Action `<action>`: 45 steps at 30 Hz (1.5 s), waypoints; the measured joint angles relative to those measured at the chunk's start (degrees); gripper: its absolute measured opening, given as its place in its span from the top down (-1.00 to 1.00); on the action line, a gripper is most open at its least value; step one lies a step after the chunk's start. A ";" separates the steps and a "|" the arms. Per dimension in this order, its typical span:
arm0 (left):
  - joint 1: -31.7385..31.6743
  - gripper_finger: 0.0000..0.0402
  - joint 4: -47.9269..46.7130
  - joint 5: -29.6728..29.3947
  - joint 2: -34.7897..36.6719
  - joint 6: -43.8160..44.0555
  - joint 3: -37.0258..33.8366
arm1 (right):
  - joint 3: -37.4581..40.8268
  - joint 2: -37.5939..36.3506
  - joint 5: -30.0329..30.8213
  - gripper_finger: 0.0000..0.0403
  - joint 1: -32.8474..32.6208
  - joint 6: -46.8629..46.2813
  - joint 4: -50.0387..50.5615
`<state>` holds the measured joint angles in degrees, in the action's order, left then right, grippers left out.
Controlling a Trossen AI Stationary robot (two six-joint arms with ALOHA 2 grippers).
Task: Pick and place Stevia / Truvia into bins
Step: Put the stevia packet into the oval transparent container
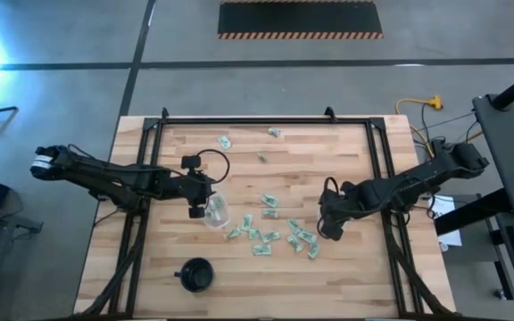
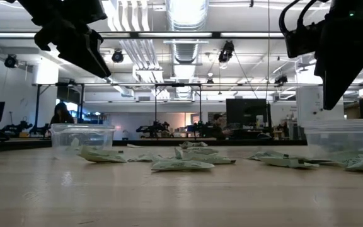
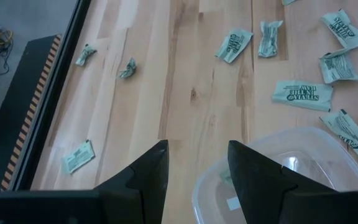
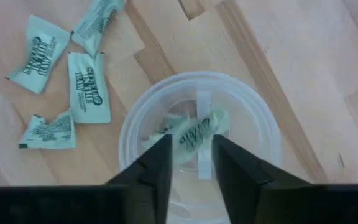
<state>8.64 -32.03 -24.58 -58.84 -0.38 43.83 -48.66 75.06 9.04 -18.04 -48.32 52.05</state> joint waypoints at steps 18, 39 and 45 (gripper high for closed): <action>-25.12 0.26 3.88 8.88 -2.98 -14.98 0.07 | -0.68 -5.63 10.65 0.20 5.19 23.70 -16.50; -48.07 0.26 -4.30 24.60 -40.49 -7.41 28.21 | -0.64 -5.58 12.16 0.35 5.73 32.53 -20.57; -49.16 0.26 -13.33 25.10 -47.31 -8.34 38.11 | -0.28 -5.61 12.13 0.34 5.73 33.34 -20.57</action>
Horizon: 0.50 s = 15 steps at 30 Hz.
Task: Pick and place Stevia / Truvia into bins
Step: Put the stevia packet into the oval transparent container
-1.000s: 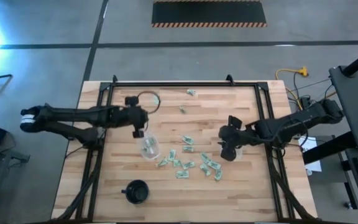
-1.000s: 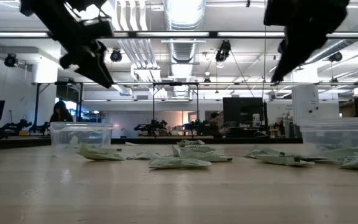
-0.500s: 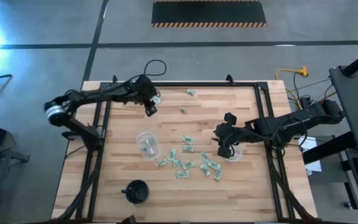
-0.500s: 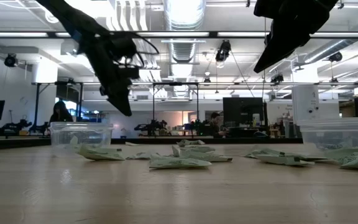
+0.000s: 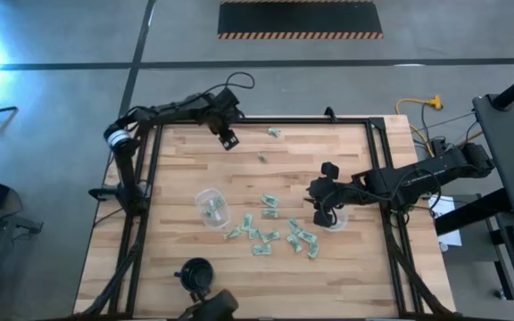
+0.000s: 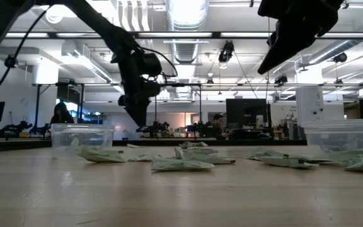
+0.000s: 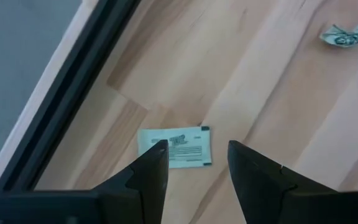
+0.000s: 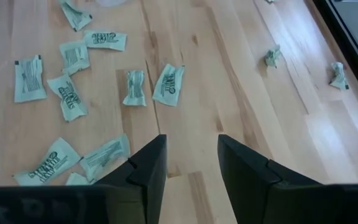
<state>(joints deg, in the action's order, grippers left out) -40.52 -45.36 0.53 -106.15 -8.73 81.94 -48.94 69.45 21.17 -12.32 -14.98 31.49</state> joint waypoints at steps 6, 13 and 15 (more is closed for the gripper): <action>0.01 0.26 -4.61 0.27 -3.17 -2.04 3.86 | 0.55 0.00 -0.13 0.37 0.00 0.43 0.02; -0.01 0.26 -4.36 -8.22 -5.37 13.21 3.59 | 0.63 -0.02 -0.17 0.37 0.00 1.72 -0.02; -0.01 0.26 -4.13 -8.36 -5.37 14.23 3.61 | 0.65 -0.02 -0.17 0.37 -0.02 1.75 -0.02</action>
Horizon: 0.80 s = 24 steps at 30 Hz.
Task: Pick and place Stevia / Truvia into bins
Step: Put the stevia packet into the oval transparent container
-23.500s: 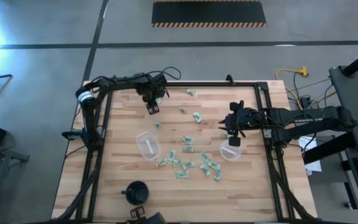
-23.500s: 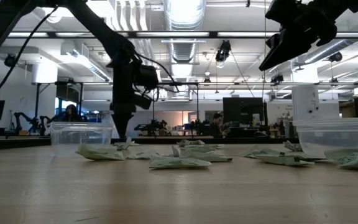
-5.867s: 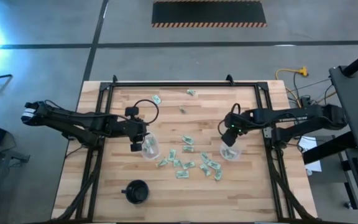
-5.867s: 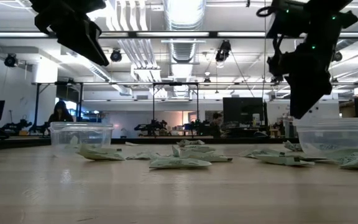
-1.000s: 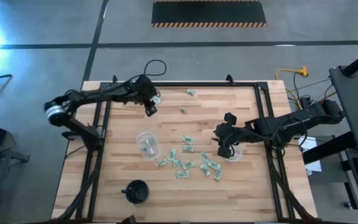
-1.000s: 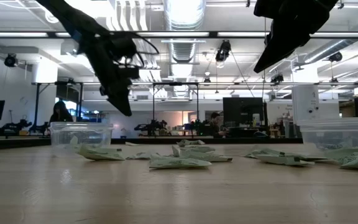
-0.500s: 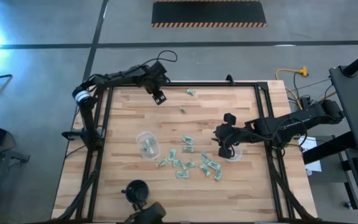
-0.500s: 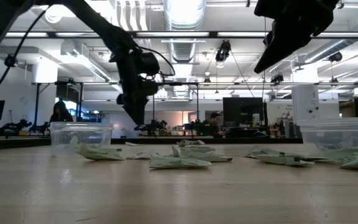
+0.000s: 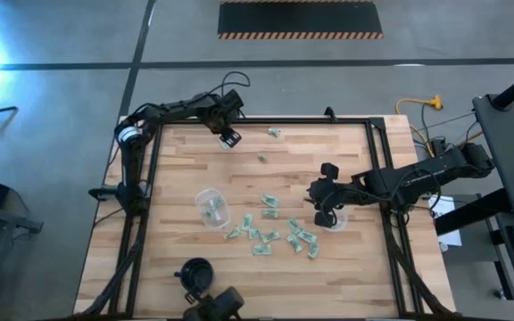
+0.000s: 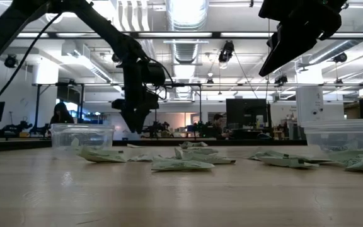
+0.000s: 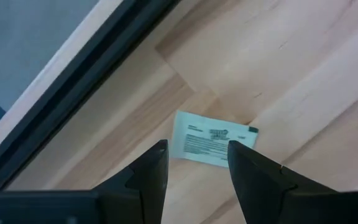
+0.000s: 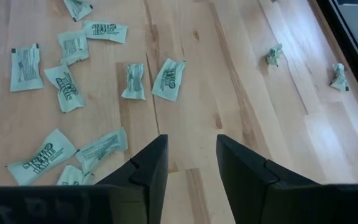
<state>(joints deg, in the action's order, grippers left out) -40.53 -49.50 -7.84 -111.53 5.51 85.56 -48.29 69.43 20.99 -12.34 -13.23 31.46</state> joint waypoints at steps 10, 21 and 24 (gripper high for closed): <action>0.04 0.26 -0.02 1.93 -0.04 5.09 -0.05 | 0.00 0.00 0.01 0.43 0.00 0.73 -0.01; 0.69 0.26 -0.74 5.74 -0.04 10.64 0.42 | 0.00 0.00 0.00 0.47 -0.02 1.64 0.02; 0.72 0.26 -1.81 6.09 -0.04 10.80 1.20 | 0.00 0.00 0.00 0.47 -0.02 1.68 0.06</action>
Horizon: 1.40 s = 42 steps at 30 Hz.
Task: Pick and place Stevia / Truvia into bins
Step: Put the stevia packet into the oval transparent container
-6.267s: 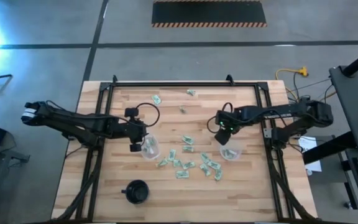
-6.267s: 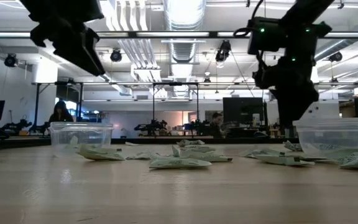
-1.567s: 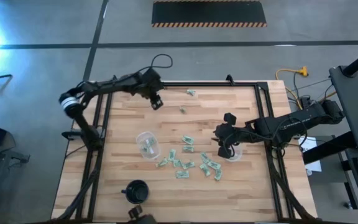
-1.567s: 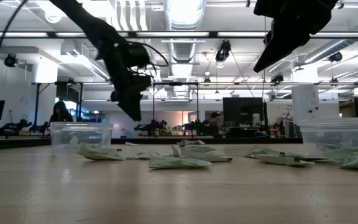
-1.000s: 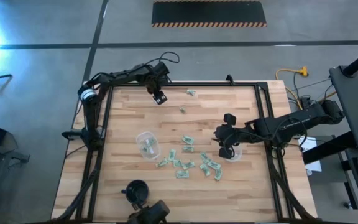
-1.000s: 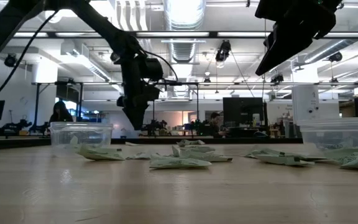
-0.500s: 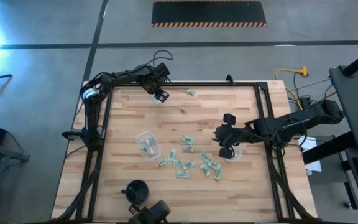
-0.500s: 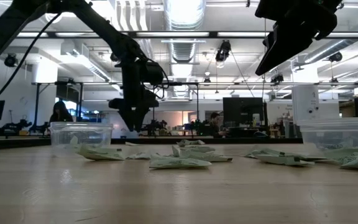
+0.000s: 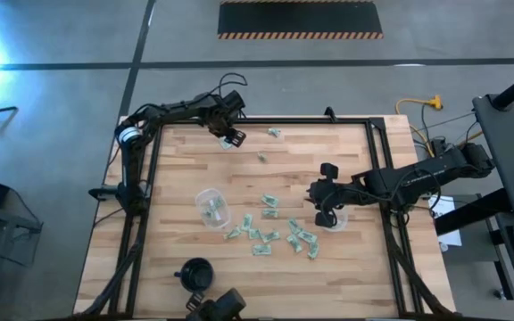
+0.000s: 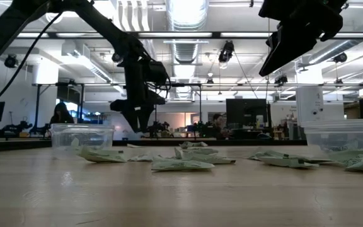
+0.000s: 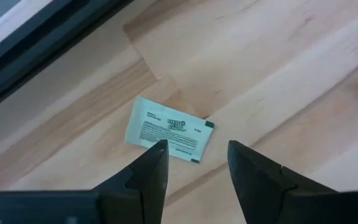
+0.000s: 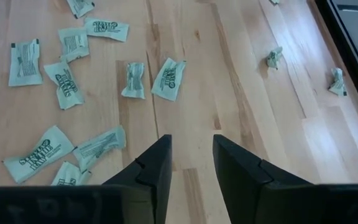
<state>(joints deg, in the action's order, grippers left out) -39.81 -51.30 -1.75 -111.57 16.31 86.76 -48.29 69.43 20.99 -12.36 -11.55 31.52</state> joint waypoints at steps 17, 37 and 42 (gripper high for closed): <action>-0.02 0.26 -12.26 1.39 0.07 13.01 5.47 | 0.00 -0.02 0.02 0.57 0.00 -0.17 2.76; 1.39 0.27 -8.96 2.86 -5.48 28.41 4.96 | 0.00 -0.07 -0.09 0.62 0.00 5.10 4.05; 1.40 0.27 -7.33 2.48 -7.92 28.88 4.96 | 1.20 -0.07 -0.17 0.65 0.00 5.10 4.42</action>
<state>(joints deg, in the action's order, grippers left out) -38.41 -58.63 0.73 -119.49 45.19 91.72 -47.09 69.36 20.82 -12.36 -6.45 35.94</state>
